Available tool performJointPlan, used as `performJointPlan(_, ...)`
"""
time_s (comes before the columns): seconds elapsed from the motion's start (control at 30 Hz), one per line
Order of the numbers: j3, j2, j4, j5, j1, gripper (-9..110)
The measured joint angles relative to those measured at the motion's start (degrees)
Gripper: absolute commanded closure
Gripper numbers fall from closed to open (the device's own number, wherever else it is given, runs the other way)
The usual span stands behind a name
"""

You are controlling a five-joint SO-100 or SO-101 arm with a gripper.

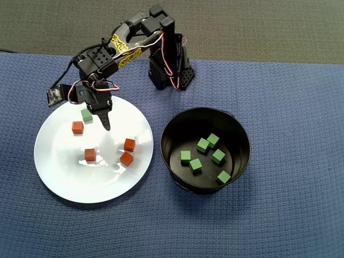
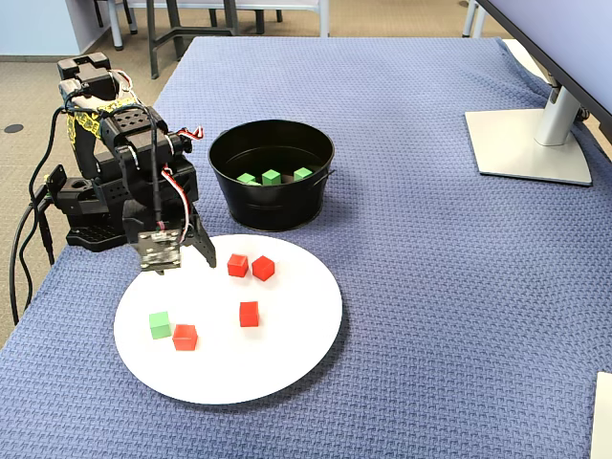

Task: Pick up the green cubes from the white plate and place them in the black recipient

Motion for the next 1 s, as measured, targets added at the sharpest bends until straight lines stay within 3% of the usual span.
performJointPlan(0.37, -0.35, -0.35, 3.52, -17.75, 5.27, 73)
performJointPlan(1.0, -0.35, -8.61, -12.74, -27.16, 10.99, 75)
